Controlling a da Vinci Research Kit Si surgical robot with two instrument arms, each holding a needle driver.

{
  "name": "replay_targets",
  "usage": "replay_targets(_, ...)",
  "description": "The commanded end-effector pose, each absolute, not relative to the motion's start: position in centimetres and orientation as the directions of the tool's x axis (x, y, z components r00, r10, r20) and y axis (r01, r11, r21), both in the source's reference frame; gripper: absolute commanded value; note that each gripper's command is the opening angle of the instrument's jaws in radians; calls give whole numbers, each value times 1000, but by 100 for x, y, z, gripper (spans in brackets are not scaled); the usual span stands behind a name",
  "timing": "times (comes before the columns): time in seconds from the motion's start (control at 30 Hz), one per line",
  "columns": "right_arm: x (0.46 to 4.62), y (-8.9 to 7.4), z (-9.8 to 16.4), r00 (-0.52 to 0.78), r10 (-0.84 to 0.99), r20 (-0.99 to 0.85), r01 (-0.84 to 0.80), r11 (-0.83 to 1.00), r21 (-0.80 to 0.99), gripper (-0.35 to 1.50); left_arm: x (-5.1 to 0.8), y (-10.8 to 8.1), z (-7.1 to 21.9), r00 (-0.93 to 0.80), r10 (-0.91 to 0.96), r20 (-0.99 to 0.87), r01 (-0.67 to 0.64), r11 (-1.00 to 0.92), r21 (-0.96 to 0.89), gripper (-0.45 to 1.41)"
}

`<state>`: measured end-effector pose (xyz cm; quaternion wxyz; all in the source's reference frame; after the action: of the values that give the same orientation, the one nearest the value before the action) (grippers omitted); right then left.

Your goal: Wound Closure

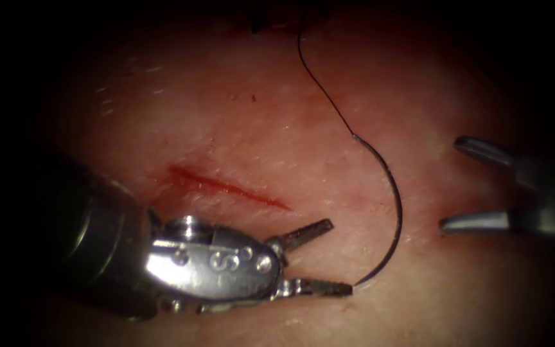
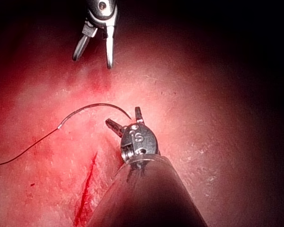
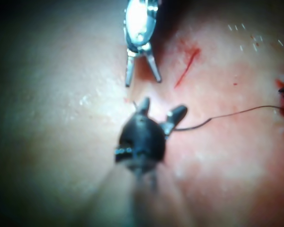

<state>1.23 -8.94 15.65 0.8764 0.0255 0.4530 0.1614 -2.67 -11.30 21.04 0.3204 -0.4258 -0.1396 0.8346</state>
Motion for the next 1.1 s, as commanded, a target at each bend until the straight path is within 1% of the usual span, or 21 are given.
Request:
replay_targets(0.03,131,-906,1566,537,310,-785,-258,946,197,88,-281,-1147,2103,-430,674,-601,-427,-738,-522,76)
replay_targets(0.4,136,-908,1569,564,298,-770,-248,951,186,86,-327,-1153,2137,-449,775,-444,-555,-632,-541,79)
replay_targets(0.57,136,-909,1569,567,293,-770,-248,952,179,84,-339,-1162,2150,-480,771,-419,-560,-637,-530,79)
replay_targets(0.73,136,-909,1569,567,293,-770,-249,952,179,84,-338,-1168,2166,-507,768,-392,-567,-639,-519,72)
replay_targets(0.77,136,-909,1569,567,293,-770,-249,952,179,84,-336,-1169,2168,-511,766,-389,-567,-641,-518,69)
replay_targets(0.83,136,-909,1569,570,293,-768,-248,952,180,84,-334,-1170,2171,-517,764,-387,-565,-644,-516,49)
replay_targets(0.87,136,-909,1569,570,293,-768,-248,952,179,84,-333,-1170,2171,-520,763,-385,-565,-645,-516,34)
replay_targets(0.9,137,-909,1569,570,294,-767,-249,952,179,84,-332,-1170,2171,-520,763,-385,-564,-645,-516,10)
replay_targets(1.0,137,-909,1569,572,296,-765,-255,951,177,81,-331,-1172,2168,-520,762,-385,-563,-645,-517,-22)
replay_targets(1.03,137,-910,1568,574,299,-763,-262,949,175,79,-329,-1173,2165,-521,762,-384,-562,-645,-518,-27)
replay_targets(1.1,138,-910,1568,581,301,-756,-273,947,168,79,-326,-1174,2161,-525,759,-386,-556,-649,-519,-27)
